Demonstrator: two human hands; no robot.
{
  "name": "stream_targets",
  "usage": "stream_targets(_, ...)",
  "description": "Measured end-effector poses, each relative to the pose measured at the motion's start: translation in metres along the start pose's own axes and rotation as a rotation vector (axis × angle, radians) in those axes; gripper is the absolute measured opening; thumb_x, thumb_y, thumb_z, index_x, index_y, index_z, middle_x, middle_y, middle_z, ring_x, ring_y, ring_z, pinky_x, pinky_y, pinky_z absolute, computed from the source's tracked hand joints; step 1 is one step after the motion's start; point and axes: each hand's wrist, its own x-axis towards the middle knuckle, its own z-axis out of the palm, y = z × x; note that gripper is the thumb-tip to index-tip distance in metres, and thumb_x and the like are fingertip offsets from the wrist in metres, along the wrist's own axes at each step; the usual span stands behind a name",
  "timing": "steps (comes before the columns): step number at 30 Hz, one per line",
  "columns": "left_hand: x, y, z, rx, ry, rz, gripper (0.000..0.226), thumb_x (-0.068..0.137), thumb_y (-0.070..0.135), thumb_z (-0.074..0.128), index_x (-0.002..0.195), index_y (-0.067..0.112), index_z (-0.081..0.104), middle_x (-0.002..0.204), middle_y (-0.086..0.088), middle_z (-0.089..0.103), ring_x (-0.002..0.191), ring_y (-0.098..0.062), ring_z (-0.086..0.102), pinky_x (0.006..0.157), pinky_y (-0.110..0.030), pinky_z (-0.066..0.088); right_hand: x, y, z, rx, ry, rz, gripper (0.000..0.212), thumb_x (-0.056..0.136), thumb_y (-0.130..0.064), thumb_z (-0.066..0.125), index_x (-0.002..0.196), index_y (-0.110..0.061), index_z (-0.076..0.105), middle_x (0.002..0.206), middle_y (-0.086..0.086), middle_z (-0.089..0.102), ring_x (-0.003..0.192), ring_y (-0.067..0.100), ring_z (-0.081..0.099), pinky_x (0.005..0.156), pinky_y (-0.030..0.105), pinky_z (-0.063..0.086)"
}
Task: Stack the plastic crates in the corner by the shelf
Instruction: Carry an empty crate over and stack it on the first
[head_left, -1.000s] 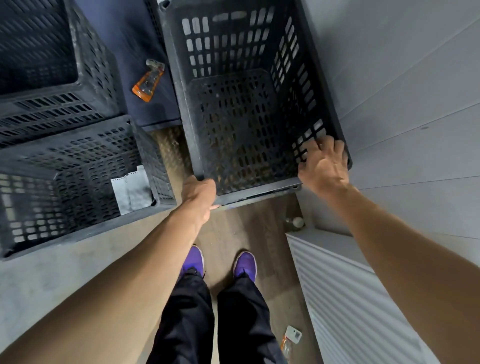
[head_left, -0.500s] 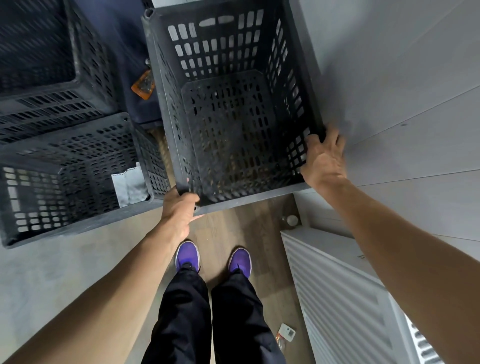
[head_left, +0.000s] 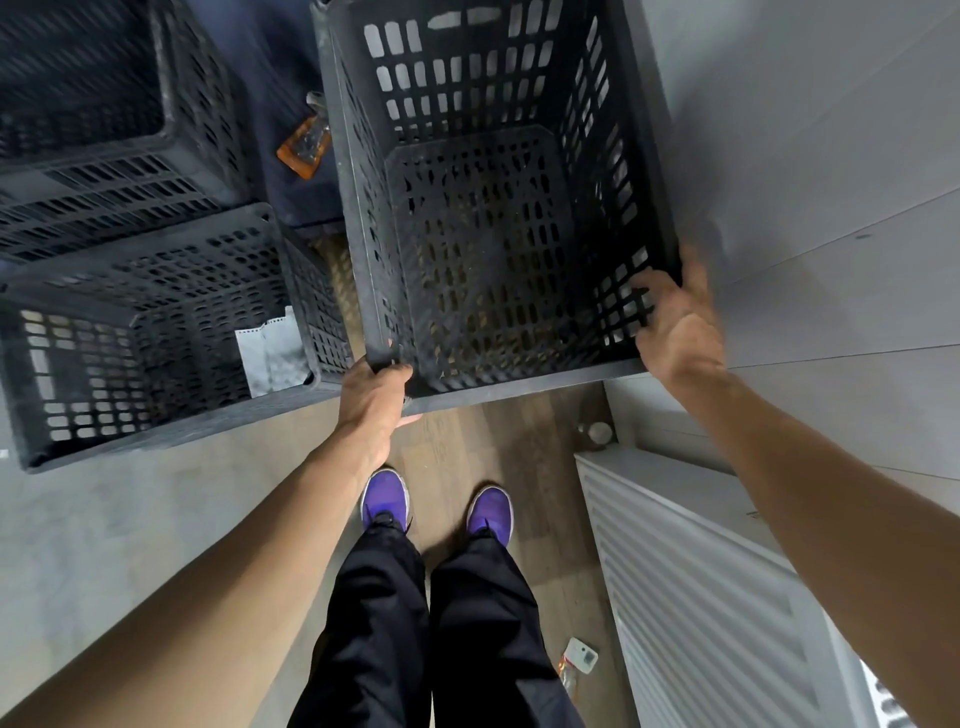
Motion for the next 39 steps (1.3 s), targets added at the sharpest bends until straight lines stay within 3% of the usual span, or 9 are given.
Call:
stream_targets(5, 0.002, 0.001, 0.001, 0.01, 0.0, -0.024, 0.024, 0.094, 0.004, 0.057, 0.118, 0.011, 0.059, 0.105, -0.001, 0.062, 0.08, -0.007, 0.056, 0.082, -0.045, 0.058, 0.003, 0.002, -0.002, 0.036, -0.019, 0.01, 0.052, 0.08, 0.008, 0.062, 0.122, -0.022, 0.059, 0.159, -0.002, 0.014, 0.128, 0.026, 0.047, 0.109, 0.035, 0.04)
stream_targets(11, 0.0, -0.001, -0.001, 0.014, 0.02, -0.013, 0.026, 0.092, -0.002, 0.055, 0.115, 0.01, 0.057, 0.105, -0.002, 0.061, 0.091, -0.017, 0.059, 0.08, -0.044, 0.057, -0.001, 0.007, -0.001, 0.103, 0.037, -0.066, 0.045, 0.078, 0.013, 0.06, 0.112, -0.015, 0.063, 0.159, -0.004, 0.019, 0.134, 0.019, 0.042, 0.108, 0.025, 0.039)
stream_targets(14, 0.001, -0.001, -0.001, 0.018, 0.004, -0.001, 0.026, 0.093, -0.001, 0.055, 0.117, 0.009, 0.057, 0.105, -0.001, 0.062, 0.1, -0.02, 0.059, 0.083, -0.046, 0.057, -0.001, 0.011, 0.004, 0.121, 0.056, -0.074, 0.043, 0.077, 0.014, 0.059, 0.111, -0.013, 0.063, 0.161, -0.002, 0.017, 0.141, 0.019, 0.034, 0.11, 0.028, 0.039)
stream_targets(19, 0.012, -0.008, -0.002, 0.07, 0.045, 0.006, 0.013, 0.091, 0.004, 0.06, 0.098, 0.016, 0.063, 0.098, 0.0, 0.065, 0.091, -0.019, 0.06, 0.084, -0.047, 0.057, -0.006, 0.009, 0.008, 0.014, 0.048, -0.051, 0.048, 0.077, 0.008, 0.062, 0.116, -0.019, 0.06, 0.163, 0.001, 0.008, 0.143, 0.023, 0.03, 0.111, 0.03, 0.037)
stream_targets(23, 0.019, -0.01, 0.002, 0.207, 0.128, 0.085, 0.017, 0.088, 0.008, 0.061, 0.075, 0.019, 0.062, 0.079, 0.001, 0.064, 0.077, -0.022, 0.058, 0.07, -0.03, 0.047, -0.005, 0.01, 0.014, -0.015, 0.077, -0.039, 0.049, 0.073, 0.005, 0.063, 0.113, -0.022, 0.06, 0.163, 0.002, 0.01, 0.136, 0.029, 0.038, 0.107, 0.034, 0.04)
stream_targets(25, 0.02, -0.008, 0.002, 0.229, 0.134, 0.063, 0.011, 0.086, 0.008, 0.06, 0.087, 0.017, 0.066, 0.088, -0.006, 0.067, 0.082, -0.027, 0.063, 0.069, -0.031, 0.054, -0.003, 0.011, 0.015, -0.01, 0.083, -0.061, 0.049, 0.072, 0.006, 0.063, 0.112, -0.022, 0.061, 0.162, 0.006, 0.014, 0.133, 0.032, 0.04, 0.106, 0.038, 0.041)
stream_targets(28, 0.017, -0.001, 0.002, 0.218, 0.121, -0.032, 0.026, 0.089, 0.009, 0.056, 0.114, 0.013, 0.064, 0.111, -0.01, 0.063, 0.098, -0.034, 0.064, 0.058, -0.049, 0.061, -0.005, 0.006, 0.012, -0.087, 0.069, -0.054, 0.048, 0.077, 0.001, 0.064, 0.119, -0.021, 0.058, 0.161, 0.01, 0.015, 0.13, 0.035, 0.039, 0.107, 0.039, 0.038)
stream_targets(32, 0.011, 0.005, 0.001, 0.289, 0.106, -0.053, 0.03, 0.093, 0.016, 0.056, 0.123, 0.017, 0.058, 0.119, -0.005, 0.059, 0.093, -0.032, 0.064, 0.061, -0.047, 0.062, -0.009, -0.004, 0.011, -0.255, 0.074, -0.015, 0.052, 0.082, -0.005, 0.064, 0.13, -0.018, 0.049, 0.16, 0.012, 0.012, 0.13, 0.035, 0.032, 0.11, 0.043, 0.031)
stream_targets(39, -0.013, -0.002, -0.002, 0.883, 0.213, 0.317, 0.072, 0.094, 0.048, 0.051, 0.149, 0.015, 0.018, 0.132, -0.018, 0.056, 0.112, -0.04, 0.059, 0.089, -0.045, 0.049, -0.043, -0.026, 0.018, -0.313, 0.07, 0.0, 0.029, 0.094, -0.02, 0.042, 0.117, -0.01, 0.056, 0.16, 0.023, 0.006, 0.145, 0.04, 0.013, 0.117, 0.048, 0.017)
